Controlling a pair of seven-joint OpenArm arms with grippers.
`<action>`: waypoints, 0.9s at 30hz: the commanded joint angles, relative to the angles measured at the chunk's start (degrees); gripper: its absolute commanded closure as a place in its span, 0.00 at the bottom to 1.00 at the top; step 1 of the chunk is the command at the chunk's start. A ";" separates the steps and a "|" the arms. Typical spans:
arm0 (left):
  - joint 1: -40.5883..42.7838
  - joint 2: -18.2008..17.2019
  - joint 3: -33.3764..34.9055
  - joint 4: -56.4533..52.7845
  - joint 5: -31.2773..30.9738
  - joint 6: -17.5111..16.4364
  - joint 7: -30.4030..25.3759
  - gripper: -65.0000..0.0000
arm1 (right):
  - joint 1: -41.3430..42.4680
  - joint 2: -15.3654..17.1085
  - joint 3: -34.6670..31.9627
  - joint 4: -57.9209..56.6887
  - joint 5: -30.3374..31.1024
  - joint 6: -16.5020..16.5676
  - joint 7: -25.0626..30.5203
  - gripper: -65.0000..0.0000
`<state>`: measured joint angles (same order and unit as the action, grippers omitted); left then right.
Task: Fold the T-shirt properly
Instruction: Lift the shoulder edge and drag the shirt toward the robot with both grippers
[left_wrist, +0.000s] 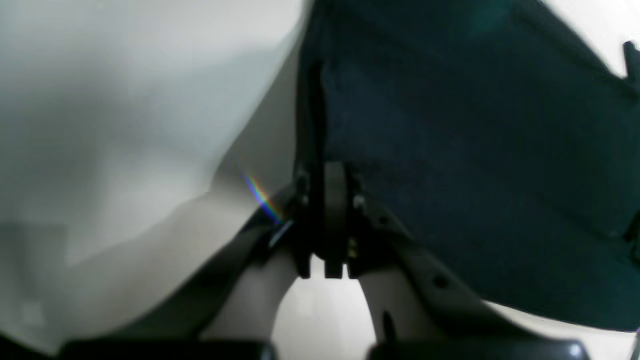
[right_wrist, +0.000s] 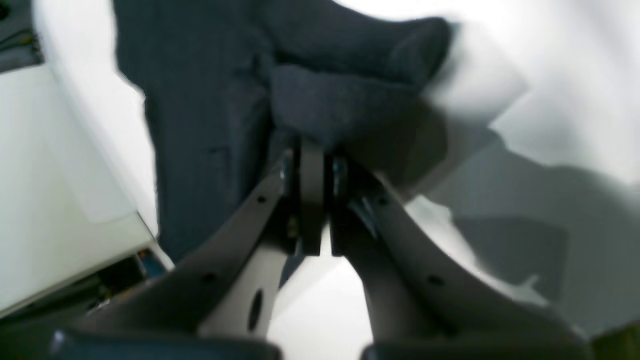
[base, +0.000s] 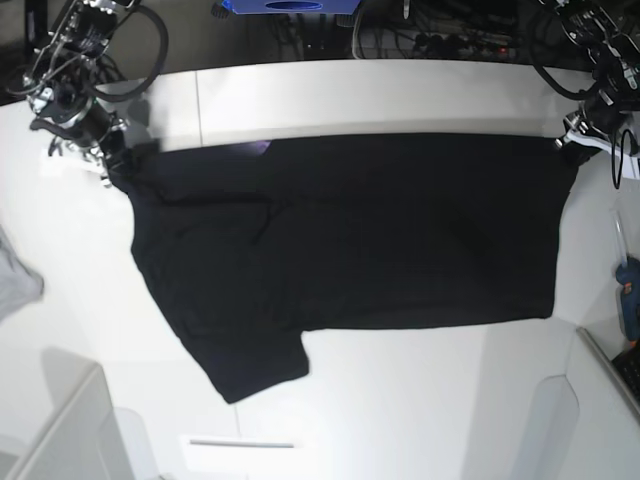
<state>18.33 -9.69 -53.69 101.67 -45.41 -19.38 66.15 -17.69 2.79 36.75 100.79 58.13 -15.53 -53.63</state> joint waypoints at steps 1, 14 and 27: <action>0.53 -0.90 -0.33 0.97 -0.53 -0.18 -1.14 1.00 | -0.90 0.77 0.21 1.14 0.46 0.36 1.80 1.00; -0.88 -0.90 -0.51 4.22 -1.05 -0.18 -0.88 1.00 | -1.96 2.00 0.13 8.09 3.81 0.01 1.80 1.00; 8.00 -0.90 -0.51 3.17 -0.44 -0.18 -1.14 1.00 | -10.22 2.00 0.21 6.94 3.54 0.28 2.33 1.00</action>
<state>26.09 -9.72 -53.69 104.22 -45.47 -19.53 66.02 -27.88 4.08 36.53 107.13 61.21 -15.62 -52.25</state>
